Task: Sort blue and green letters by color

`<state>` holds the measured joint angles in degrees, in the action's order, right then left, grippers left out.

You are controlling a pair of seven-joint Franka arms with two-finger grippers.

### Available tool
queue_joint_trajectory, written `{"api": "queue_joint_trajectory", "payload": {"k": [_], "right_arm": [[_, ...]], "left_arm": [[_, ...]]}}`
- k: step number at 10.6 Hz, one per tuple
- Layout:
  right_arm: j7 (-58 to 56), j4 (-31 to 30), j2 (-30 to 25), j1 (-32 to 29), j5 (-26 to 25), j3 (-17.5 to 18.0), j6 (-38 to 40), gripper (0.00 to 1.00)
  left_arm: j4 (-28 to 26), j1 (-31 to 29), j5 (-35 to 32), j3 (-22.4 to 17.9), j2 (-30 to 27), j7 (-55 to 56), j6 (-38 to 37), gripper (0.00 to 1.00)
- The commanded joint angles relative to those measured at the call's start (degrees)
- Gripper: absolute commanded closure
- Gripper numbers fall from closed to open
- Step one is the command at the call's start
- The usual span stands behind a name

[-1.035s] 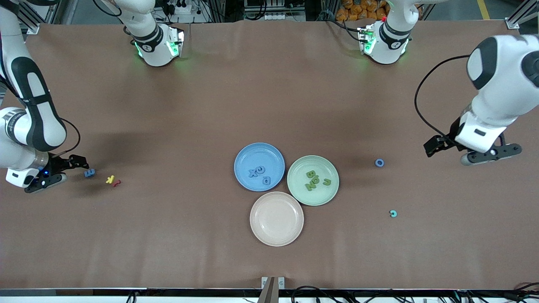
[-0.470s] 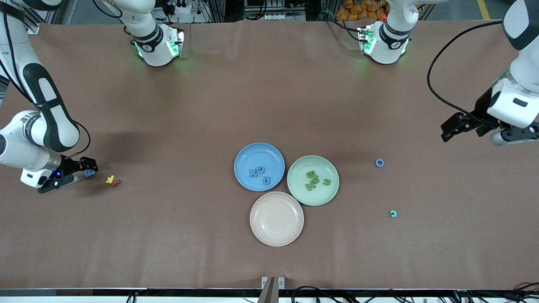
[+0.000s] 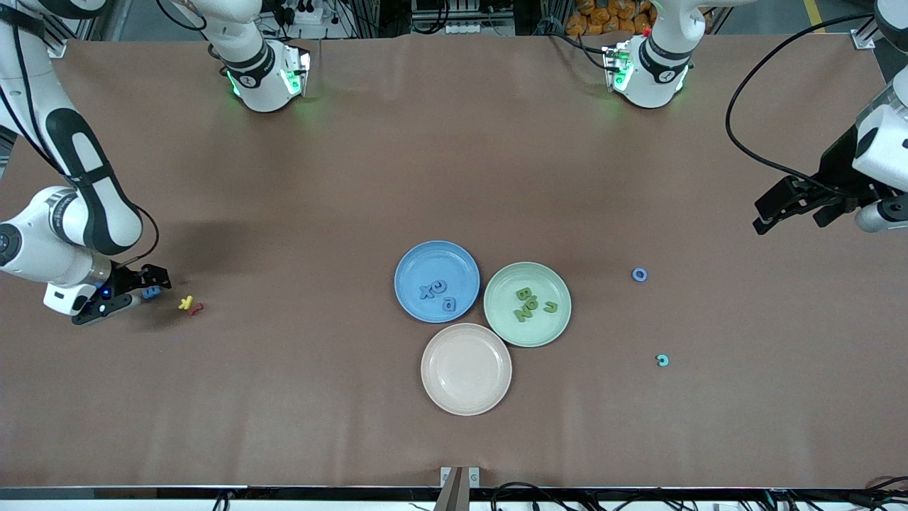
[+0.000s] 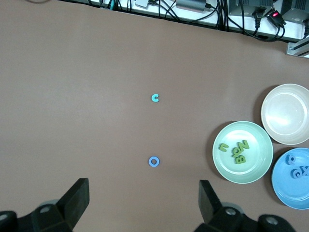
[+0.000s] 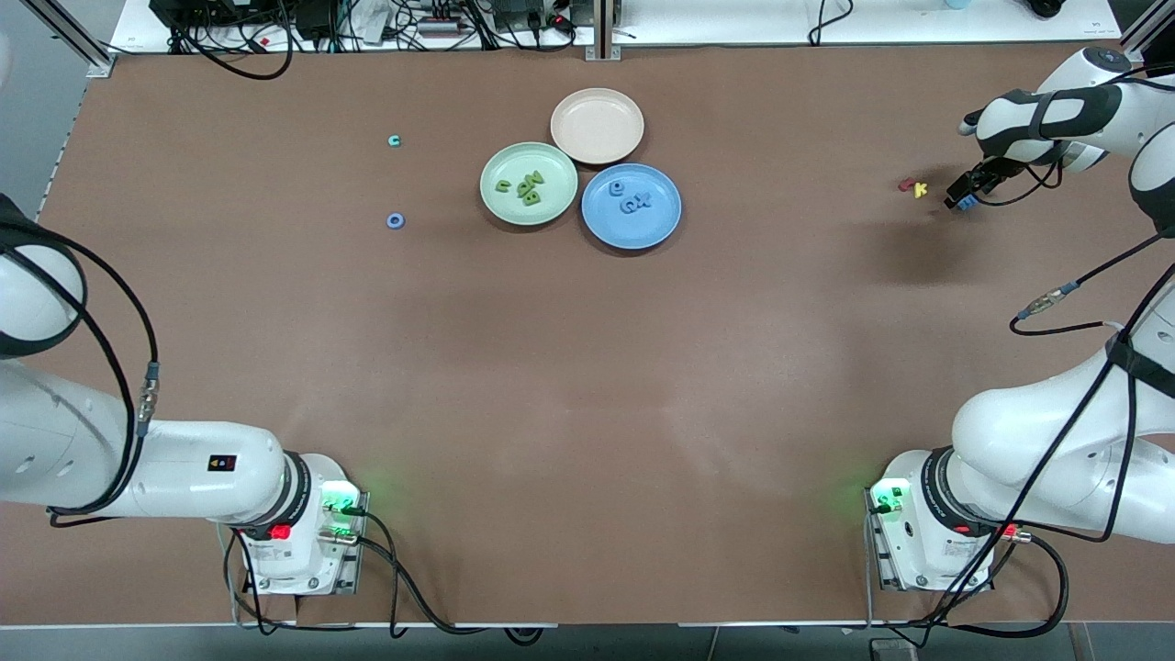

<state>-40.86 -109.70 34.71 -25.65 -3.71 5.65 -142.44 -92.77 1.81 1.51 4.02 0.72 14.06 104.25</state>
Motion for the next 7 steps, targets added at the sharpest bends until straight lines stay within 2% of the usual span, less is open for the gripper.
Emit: {"api": "queue_joint_trajectory", "payload": {"k": [1,6,7], "right_arm": [[1.4,-1.7,-1.0,-0.1,-1.7,0.1,-0.8,0.0],[1.4,-1.9,-1.1,-0.4,-1.8,0.1,-0.9,0.01],[1.3,-2.0,-1.1,-0.5,-1.9,0.1,-0.9,0.35]], "left_arm": [[2.1,-2.5,1.3,1.5,1.1,-1.0,-1.7,0.0],[3.6,-2.3,1.8,1.7,1.7,-0.7,-2.0,0.0],[3.7,-2.3,1.7,1.8,2.2,-0.8,-3.6,0.0]]}}
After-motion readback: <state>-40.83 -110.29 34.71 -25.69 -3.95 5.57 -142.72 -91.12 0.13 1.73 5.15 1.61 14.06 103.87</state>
